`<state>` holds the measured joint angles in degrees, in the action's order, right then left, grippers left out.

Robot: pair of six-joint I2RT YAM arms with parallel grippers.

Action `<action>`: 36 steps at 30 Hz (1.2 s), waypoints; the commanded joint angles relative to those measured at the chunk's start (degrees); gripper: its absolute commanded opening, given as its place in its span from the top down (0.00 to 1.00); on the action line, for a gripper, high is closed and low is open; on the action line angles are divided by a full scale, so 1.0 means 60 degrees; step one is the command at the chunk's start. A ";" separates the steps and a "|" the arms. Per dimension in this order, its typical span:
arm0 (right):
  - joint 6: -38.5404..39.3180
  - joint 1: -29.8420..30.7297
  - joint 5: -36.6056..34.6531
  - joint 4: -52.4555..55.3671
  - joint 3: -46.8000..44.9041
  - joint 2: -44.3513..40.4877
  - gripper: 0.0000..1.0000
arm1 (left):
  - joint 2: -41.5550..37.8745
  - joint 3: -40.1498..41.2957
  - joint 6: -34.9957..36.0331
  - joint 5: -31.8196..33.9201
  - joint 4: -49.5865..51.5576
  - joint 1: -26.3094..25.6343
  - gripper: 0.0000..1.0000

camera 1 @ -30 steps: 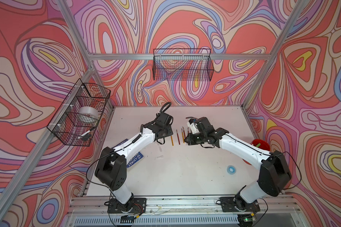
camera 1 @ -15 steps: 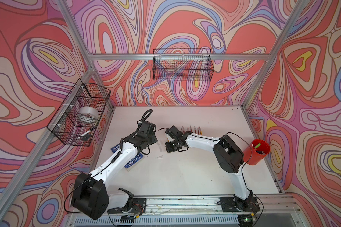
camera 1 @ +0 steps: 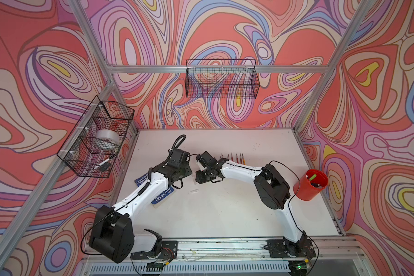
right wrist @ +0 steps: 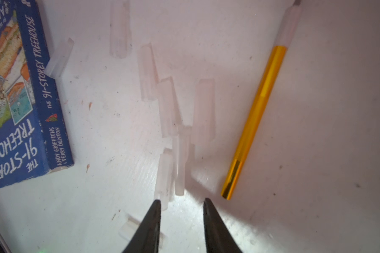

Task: Remove protective caps from carving knives
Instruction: Place the protective sleeve at the center of the board.

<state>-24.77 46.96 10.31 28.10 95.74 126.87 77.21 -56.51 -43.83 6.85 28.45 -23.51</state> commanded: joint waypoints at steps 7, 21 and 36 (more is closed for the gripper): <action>0.0054 0.0015 -0.0282 0.0018 -0.0404 -0.0870 0.68 | -0.0124 0.0025 -0.0125 0.0065 0.0076 0.0098 0.60; 0.0647 -0.0037 -0.4249 0.0796 -0.3681 -0.6141 0.52 | -0.1619 0.0920 0.0602 0.1238 -0.0187 0.0083 0.00; 0.3128 -0.1466 -0.6677 -0.1678 -0.7910 -1.1287 0.02 | -0.7564 0.5514 0.3464 0.2589 -0.4379 0.0094 0.00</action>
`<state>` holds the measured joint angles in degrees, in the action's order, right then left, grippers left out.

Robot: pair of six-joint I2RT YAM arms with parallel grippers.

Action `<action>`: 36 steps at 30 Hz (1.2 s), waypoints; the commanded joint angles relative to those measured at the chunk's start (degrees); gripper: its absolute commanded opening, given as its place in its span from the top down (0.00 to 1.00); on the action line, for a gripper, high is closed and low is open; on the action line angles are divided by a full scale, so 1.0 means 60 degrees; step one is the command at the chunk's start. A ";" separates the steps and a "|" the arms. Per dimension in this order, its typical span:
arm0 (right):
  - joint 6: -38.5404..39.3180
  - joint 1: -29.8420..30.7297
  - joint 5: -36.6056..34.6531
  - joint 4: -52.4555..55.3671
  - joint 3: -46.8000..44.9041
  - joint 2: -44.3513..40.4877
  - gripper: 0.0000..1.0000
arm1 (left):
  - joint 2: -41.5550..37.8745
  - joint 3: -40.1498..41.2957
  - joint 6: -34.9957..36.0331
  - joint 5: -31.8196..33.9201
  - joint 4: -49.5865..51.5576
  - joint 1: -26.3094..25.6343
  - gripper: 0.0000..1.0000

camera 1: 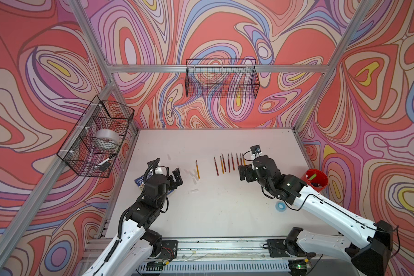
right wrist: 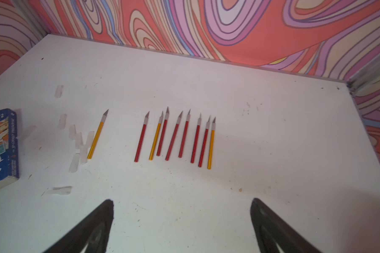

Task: Remove protective caps from carving knives
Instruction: Place the protective sleeve at the center of the board, then reset both arms

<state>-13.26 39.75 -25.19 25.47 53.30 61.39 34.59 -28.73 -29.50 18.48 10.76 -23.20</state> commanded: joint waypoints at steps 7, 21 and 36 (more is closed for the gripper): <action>0.1678 -0.1058 -0.3065 -0.3931 -0.2977 -0.0041 0.02 | -0.1093 0.2763 0.2707 0.1162 -0.2845 0.0057 0.00; 0.2696 -0.4404 -0.1044 -1.0144 -0.4911 0.3299 0.02 | 0.3586 0.3071 0.3939 0.0331 -0.7144 0.1926 0.00; 0.0881 -0.8034 0.5675 -1.3432 -0.5400 0.4357 0.02 | 0.6257 0.1877 0.3855 -0.2760 -0.8407 0.3598 0.00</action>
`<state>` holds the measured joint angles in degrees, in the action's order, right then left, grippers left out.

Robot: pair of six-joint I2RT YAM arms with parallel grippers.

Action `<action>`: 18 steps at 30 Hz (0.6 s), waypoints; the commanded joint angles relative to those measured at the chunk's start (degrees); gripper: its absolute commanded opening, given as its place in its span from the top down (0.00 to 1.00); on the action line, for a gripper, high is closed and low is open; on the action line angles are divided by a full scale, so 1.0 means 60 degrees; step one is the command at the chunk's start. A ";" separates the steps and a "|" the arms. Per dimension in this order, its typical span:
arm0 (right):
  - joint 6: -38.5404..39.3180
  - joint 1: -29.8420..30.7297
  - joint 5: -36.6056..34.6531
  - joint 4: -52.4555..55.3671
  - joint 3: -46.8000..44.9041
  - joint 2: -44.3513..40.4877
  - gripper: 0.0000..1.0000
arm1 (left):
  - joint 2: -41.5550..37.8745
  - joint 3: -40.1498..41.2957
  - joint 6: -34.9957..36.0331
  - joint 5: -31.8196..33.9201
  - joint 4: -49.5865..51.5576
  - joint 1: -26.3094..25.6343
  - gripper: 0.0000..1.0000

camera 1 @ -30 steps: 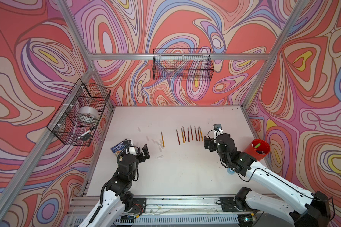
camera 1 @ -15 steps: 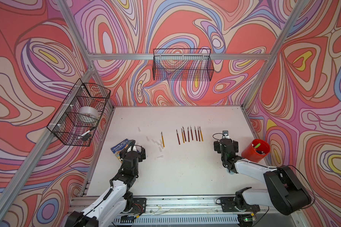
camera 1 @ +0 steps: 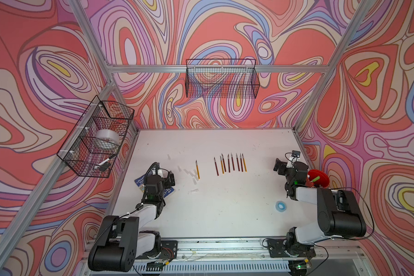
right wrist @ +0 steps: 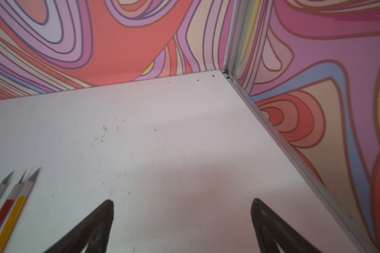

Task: Remove protective caps from carving knives
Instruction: Reset both arms

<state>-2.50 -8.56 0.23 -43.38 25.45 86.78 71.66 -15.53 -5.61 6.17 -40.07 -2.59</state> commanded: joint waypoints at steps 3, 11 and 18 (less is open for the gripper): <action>-0.1021 0.0152 0.0849 -0.5685 -0.1459 0.2161 0.02 | -0.0266 -0.0401 -0.0193 0.0171 0.0888 0.0204 0.00; -0.0555 0.0546 0.0556 -0.3572 -0.0662 0.1851 0.01 | -0.1259 0.0694 0.0559 0.0195 -0.0307 0.0220 0.00; -0.0527 0.0564 0.0583 -0.3428 -0.0596 0.1841 0.02 | 0.2974 0.0341 0.0571 -0.0741 -0.4448 0.0553 0.00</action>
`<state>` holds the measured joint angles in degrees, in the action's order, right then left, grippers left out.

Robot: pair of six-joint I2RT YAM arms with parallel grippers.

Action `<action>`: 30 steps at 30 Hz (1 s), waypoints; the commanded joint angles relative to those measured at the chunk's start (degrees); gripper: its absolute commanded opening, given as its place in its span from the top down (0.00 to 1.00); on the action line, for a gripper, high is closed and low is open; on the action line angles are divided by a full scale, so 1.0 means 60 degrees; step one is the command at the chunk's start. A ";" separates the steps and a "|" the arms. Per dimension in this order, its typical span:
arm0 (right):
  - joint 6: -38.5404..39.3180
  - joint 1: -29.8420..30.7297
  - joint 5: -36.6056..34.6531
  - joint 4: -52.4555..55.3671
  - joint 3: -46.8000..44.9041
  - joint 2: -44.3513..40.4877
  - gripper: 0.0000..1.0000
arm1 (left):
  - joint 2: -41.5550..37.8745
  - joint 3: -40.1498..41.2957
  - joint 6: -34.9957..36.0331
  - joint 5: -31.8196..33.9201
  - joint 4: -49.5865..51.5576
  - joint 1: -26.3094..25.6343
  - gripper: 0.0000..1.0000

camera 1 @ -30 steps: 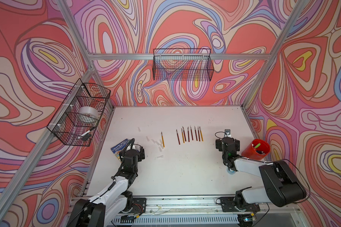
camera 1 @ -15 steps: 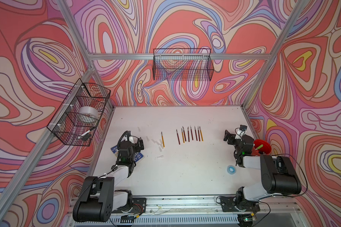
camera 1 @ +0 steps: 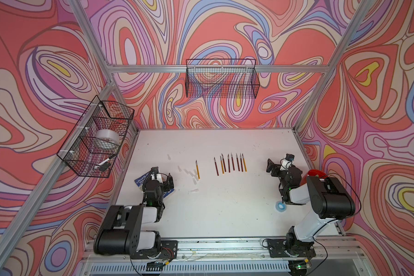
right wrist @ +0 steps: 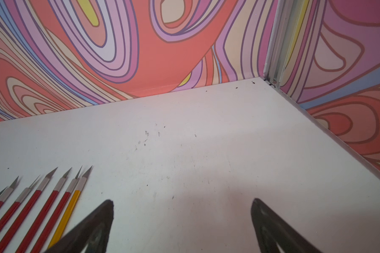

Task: Remove protective caps from carving knives
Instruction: Reset both arms

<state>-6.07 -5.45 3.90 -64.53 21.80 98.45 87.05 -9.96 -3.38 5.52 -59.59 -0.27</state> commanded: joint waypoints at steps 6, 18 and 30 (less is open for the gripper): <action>0.0754 0.0897 -0.1004 0.1718 0.0920 0.0014 0.02 | 0.0056 -0.1577 0.0098 -0.0599 0.1155 0.0165 0.00; 0.1038 0.1105 -0.1240 0.0974 0.0316 -0.0587 0.01 | -0.0210 -0.1239 0.1117 -0.2533 0.0626 0.0011 0.00; 0.1363 0.1909 -0.3547 -0.1086 -0.0055 0.0380 0.02 | 0.0909 -0.0248 0.0408 0.0329 -0.2793 -0.0199 0.00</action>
<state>1.63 5.76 -10.63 -67.99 20.51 95.15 81.91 -13.26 0.58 1.37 -62.74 -3.03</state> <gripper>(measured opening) 0.984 0.998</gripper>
